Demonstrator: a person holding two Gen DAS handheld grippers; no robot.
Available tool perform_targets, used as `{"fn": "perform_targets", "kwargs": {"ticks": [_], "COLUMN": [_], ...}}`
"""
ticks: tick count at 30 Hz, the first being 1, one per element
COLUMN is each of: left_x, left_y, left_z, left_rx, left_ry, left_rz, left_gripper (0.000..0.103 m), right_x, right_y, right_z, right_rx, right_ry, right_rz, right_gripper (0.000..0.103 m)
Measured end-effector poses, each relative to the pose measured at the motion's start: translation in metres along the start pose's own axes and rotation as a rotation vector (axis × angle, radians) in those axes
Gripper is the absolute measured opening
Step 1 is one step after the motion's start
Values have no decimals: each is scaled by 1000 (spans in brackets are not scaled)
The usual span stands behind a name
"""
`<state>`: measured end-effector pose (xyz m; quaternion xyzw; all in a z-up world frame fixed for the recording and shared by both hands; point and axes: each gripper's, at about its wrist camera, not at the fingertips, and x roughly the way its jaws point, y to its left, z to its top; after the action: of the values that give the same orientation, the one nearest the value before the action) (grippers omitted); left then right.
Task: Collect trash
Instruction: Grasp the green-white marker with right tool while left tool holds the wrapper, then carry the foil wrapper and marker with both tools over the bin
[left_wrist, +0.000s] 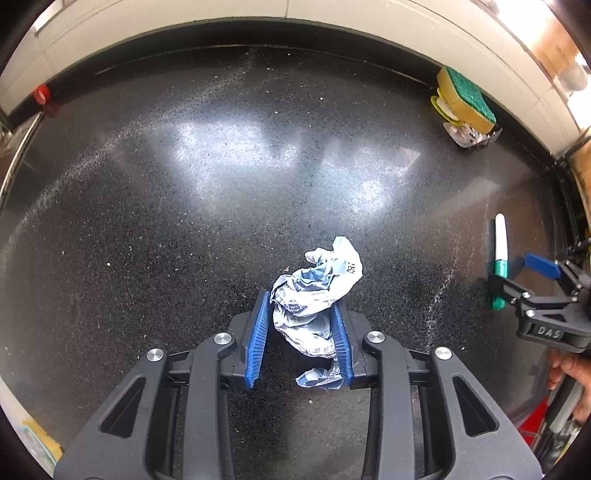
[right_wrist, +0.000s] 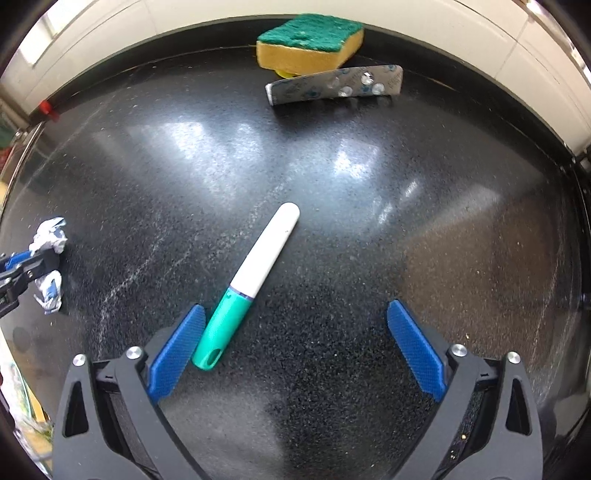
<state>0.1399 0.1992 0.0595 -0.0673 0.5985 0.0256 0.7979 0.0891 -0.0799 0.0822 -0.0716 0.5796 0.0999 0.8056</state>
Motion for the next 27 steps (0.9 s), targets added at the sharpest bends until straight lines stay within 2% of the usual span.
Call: {"fn": "perform_targets", "kwargs": {"ticks": [1,2,3,4,5,7,9,12,17,20,22,24,25,27], "left_x": [0,1,2,2,2,3,4,-3,-22,-41,-55,-72,-78,-96], "left_y": [-1,-4,-6,-8,-9,-9,-4,-4,4,27,53,95,111,152], "left_z": [0,-1,-2,-3,-3,1,4,4,1,-10,-24,-58,-74,-123], "left_rx": [5,14,21,29,35,24,-8,-14,-66,-133,-207,-331,-378,-502], "left_ry": [-2,-6,-8,-12,-10,8,31,14,-29,-72,-99,-123,-129,-141], "left_rz": [9,26,36,44,30,11,-42,-47,-60,-38,-19,22,41,106], "left_gripper": [31,30,28,27,26,24,23,23,23,23,23,23,23,23], "right_x": [-3,-7,-13,-17,-18,-20,-21,-32,-59,-71,-78,-84,-87,-92], "right_y": [1,1,3,2,-2,-7,-17,-27,-11,32,81,129,166,218], "right_z": [-3,-5,-11,-13,-14,-17,-17,-12,5,20,24,24,20,6], "right_rx": [-8,-23,-23,-23,0,20,51,69,36,-71,-187,-298,-374,-478], "right_ry": [-4,-20,-36,-54,-50,-43,-22,-45,-86,-95,-90,-76,-57,-25], "right_rz": [4,10,13,15,29,63,106,114,179,240,298,359,412,482], "right_gripper": [86,74,45,24,14,14,14,14,14,14,14,14,14,14]}}
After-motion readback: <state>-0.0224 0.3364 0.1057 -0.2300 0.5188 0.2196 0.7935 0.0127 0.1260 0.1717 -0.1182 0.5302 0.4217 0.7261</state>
